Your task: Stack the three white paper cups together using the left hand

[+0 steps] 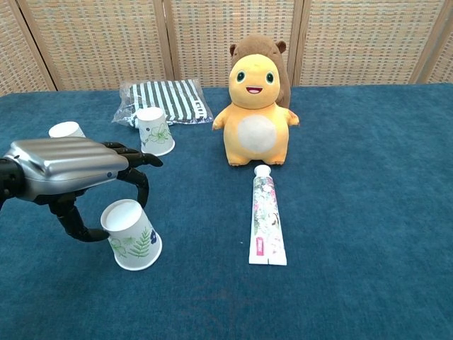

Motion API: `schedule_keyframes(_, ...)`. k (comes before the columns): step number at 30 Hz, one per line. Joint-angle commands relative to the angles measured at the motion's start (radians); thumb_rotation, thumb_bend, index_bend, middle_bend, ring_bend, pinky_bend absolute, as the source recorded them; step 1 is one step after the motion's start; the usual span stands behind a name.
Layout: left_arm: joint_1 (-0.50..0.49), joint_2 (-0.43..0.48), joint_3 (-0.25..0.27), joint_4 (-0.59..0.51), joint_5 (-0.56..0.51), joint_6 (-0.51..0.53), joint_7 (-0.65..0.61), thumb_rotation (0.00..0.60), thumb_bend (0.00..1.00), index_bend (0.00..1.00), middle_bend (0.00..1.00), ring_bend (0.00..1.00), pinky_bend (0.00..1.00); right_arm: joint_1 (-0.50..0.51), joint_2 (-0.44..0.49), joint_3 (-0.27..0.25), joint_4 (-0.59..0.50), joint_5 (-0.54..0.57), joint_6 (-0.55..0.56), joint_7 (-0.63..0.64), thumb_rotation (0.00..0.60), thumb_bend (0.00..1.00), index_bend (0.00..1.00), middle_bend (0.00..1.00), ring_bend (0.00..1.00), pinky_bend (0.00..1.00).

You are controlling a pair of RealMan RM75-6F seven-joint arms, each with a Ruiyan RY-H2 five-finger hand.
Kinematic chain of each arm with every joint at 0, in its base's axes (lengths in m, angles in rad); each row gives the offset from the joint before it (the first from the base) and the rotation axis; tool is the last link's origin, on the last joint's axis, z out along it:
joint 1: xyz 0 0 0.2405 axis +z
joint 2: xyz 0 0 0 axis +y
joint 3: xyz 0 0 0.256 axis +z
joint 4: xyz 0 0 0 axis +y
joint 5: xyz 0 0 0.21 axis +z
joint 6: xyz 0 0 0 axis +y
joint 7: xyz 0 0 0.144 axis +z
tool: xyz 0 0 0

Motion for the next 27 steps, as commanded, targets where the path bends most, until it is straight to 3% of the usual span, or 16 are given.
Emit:
schedule_keyframes(1, -0.001, 0.0, 0.002, 0.001, -0.001, 0.013, -0.007, 0.6, 0.31, 0.43, 0.0, 0.0, 0.0, -0.002, 0.0, 0.001, 0.001, -0.003, 0.006, 0.004, 0.6, 0.08, 0.0, 0.0, 0.0, 0.0)
schedule_keyframes(15, 0.001, 0.133, -0.061, -0.064, 0.071, 0.081, -0.099, 0.6, 0.31, 0.43, 0.0, 0.0, 0.0, 0.001, 0.002, -0.004, -0.002, -0.005, -0.006, -0.001, 0.6, 0.08, 0.0, 0.0, 0.0, 0.0)
schedule_keyframes(22, -0.032, 0.206, -0.158, -0.028, 0.037, 0.08, -0.171, 0.6, 0.31, 0.43, 0.0, 0.0, 0.0, 0.009, -0.003, -0.002, 0.012, 0.005, -0.025, 0.012, 0.6, 0.08, 0.0, 0.0, 0.0, 0.0)
schedule_keyframes(27, -0.083, 0.203, -0.211, 0.027, -0.031, 0.044, -0.18, 0.6, 0.31, 0.43, 0.0, 0.0, 0.0, 0.012, -0.005, -0.004, 0.017, 0.005, -0.032, 0.017, 0.6, 0.08, 0.0, 0.0, 0.0, 0.0)
